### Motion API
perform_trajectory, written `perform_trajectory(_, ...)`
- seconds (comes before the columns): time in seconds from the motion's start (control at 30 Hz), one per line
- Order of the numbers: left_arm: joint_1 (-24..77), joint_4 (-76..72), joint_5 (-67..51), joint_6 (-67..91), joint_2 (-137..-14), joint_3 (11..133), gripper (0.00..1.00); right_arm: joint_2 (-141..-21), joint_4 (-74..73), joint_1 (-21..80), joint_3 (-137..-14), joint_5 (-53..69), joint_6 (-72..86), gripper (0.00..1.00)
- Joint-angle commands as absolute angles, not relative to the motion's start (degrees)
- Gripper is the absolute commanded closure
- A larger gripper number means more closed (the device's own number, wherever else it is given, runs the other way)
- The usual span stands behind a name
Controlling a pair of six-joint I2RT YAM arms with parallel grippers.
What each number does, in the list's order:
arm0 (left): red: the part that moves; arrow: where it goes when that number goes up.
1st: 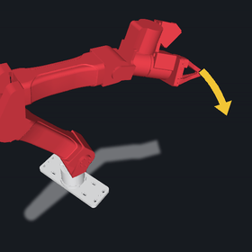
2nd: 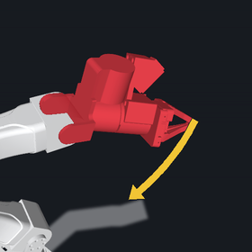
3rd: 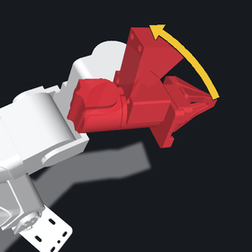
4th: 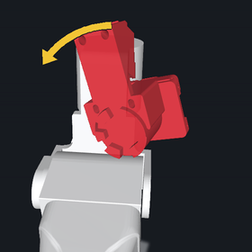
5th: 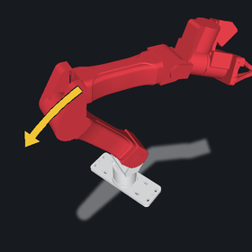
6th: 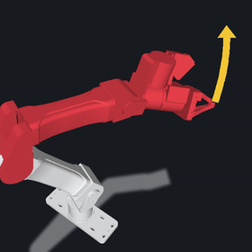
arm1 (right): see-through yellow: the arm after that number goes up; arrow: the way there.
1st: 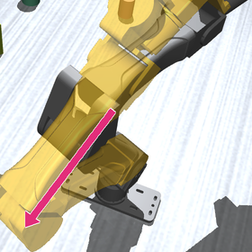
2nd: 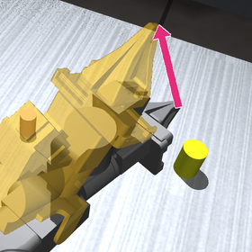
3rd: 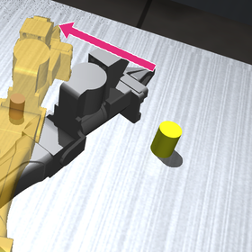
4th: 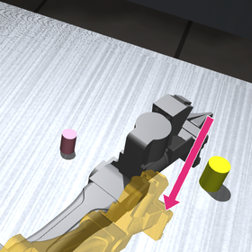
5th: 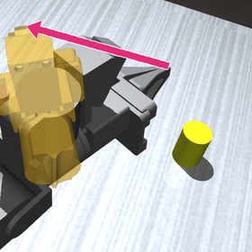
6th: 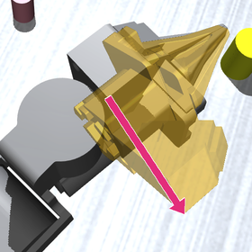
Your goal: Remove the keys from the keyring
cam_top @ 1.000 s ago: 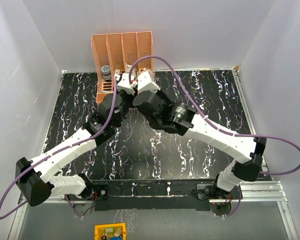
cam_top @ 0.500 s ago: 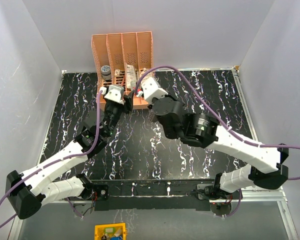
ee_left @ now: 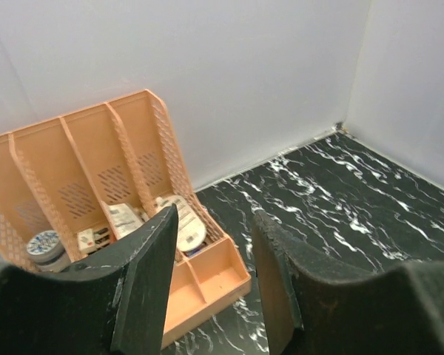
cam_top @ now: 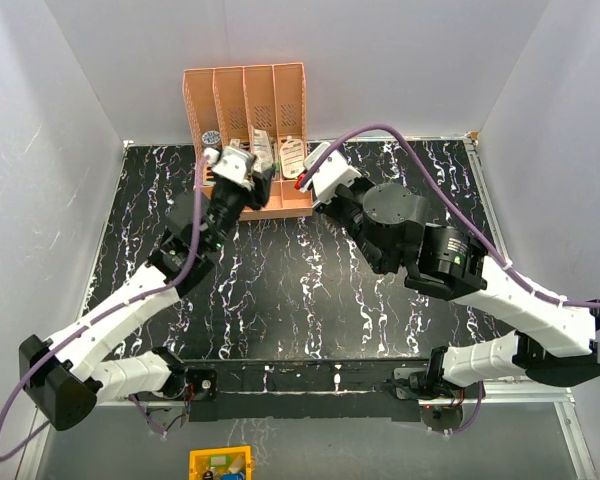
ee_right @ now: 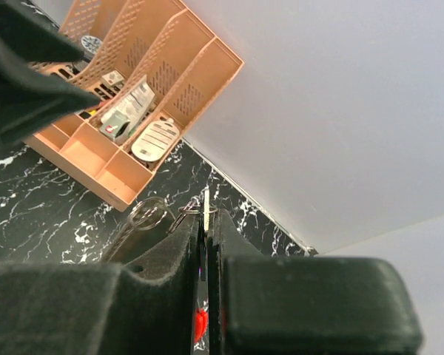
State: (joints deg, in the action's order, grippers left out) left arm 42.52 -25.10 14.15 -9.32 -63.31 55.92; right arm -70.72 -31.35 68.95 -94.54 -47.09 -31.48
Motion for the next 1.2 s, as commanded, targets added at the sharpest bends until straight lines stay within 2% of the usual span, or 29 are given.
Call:
perform_trajectory(0.0, 30.7, -24.0, -0.9, 2.8, -61.9, 61.3, 0.56, -71.5, -30.4, 69.2, -98.8, -43.2, -33.6, 1.0)
perform_trajectory(0.1, 25.1, -23.4, -10.4, 9.0, -62.5, 64.5, 0.56, -71.2, -29.3, 69.2, -98.2, -43.4, -33.7, 1.0)
perform_trajectory(0.3, 24.0, -23.9, -18.7, 13.3, -64.3, 70.9, 0.56, -71.0, -28.5, 69.2, -97.1, -43.7, -33.8, 1.0)
perform_trajectory(0.6, 23.6, -43.4, -46.7, 31.1, -71.0, 71.0, 0.59, -70.4, -26.9, 69.2, -95.8, -43.4, -33.5, 1.0)
perform_trajectory(0.77, 23.5, -54.7, -51.7, 39.6, -74.3, 69.2, 0.52, -69.6, -26.7, 69.2, -95.0, -42.9, -32.7, 1.0)
perform_trajectory(0.8, 23.5, -56.8, -52.4, 40.7, -74.8, 68.7, 0.43, -69.6, -26.6, 69.2, -94.9, -42.9, -32.6, 1.0)
perform_trajectory(0.87, 23.4, -60.0, -53.1, 42.0, -75.3, 68.0, 0.38, -69.5, -26.6, 69.2, -94.7, -42.8, -32.4, 1.0)
perform_trajectory(1.17, 23.4, -68.6, -58.4, 49.3, -81.7, 69.9, 0.41, -69.8, -26.3, 69.2, -94.6, -42.3, -32.2, 1.0)
